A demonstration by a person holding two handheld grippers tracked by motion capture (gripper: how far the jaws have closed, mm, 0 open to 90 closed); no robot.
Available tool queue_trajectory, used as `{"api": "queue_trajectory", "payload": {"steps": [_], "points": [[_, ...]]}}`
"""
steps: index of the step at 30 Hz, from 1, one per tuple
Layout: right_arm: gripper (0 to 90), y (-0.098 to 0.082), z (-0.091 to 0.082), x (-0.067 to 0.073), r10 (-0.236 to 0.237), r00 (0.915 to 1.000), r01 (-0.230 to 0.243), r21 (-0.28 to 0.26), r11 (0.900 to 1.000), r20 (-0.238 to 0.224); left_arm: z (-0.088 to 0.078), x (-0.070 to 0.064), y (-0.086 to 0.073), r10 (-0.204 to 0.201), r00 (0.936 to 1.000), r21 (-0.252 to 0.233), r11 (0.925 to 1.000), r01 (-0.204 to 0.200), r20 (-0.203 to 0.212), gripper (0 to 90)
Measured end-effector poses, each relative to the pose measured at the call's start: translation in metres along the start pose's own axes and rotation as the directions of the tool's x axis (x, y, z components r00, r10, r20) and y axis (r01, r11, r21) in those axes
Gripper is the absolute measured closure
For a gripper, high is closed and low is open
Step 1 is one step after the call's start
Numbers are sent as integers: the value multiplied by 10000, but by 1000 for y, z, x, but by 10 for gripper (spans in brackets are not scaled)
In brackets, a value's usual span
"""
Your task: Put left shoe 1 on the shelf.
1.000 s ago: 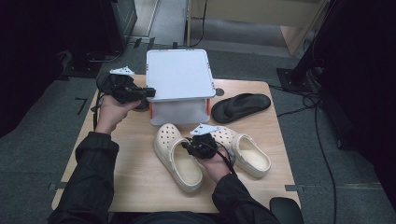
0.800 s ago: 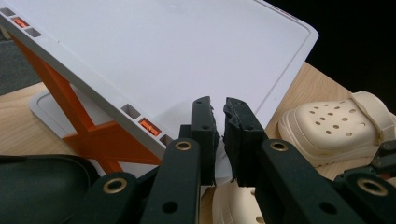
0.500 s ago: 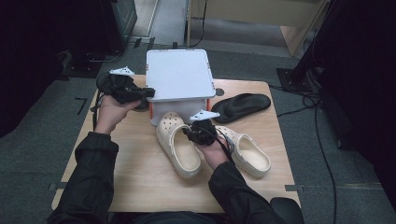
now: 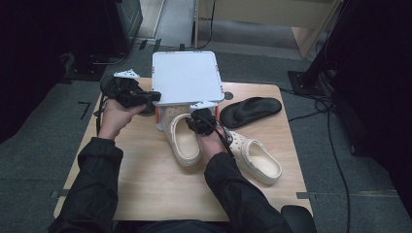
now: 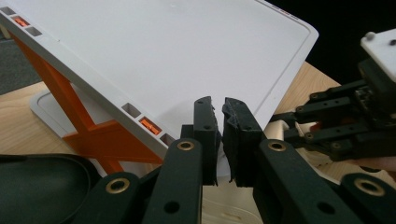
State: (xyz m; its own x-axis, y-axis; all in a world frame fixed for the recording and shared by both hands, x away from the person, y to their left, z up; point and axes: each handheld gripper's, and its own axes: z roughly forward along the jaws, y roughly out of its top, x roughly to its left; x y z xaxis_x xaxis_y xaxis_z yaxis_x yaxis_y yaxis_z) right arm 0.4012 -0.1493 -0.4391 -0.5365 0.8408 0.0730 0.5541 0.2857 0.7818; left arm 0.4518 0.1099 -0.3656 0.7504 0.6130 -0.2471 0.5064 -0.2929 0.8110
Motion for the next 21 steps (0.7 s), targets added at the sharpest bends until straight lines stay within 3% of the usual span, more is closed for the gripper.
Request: {"api": "queue_trajectory", "payload": {"steps": [7, 14, 19, 21], "points": [[763, 4, 17, 2, 357, 9980, -352, -97, 9993, 523, 0, 0, 0, 7, 10000, -3, 10000, -7, 15, 841], [696, 2, 15, -2, 756, 9971, -756, -78, 9971, -9, 0, 0, 0, 9, 10000, -26, 10000, -9, 17, 842], [647, -1, 10, 1, 465, 9988, -465, -15, 9989, -167, 0, 1, -1, 6, 10000, -45, 10000, -6, 24, 842], [623, -3, 6, 0, 556, 9979, -561, -165, 9983, -322, 0, 1, -1, 1, 10000, -56, 10000, -1, 33, 843]]}}
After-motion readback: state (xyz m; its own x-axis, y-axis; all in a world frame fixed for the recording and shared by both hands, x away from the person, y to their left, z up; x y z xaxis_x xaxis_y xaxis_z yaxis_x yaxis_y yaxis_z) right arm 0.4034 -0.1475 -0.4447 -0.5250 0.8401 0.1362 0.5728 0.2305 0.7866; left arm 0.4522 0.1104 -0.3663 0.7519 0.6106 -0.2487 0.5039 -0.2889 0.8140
